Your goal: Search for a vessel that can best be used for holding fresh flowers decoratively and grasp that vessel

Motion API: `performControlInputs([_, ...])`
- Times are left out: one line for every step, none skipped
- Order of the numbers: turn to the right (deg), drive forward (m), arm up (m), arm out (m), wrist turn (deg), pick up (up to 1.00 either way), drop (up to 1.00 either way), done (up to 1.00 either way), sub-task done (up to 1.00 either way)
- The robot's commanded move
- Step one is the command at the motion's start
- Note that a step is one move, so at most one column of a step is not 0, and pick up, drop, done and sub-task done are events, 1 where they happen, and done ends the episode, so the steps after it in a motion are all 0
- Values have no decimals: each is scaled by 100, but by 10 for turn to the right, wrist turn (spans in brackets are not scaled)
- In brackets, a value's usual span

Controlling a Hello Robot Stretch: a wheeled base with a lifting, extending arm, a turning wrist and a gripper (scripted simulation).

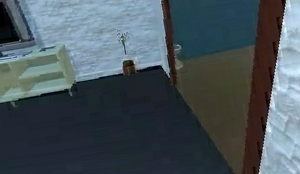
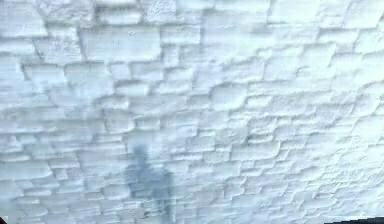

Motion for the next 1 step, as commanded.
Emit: performControlInputs([0,100,0,0,0,0,0,0,0])
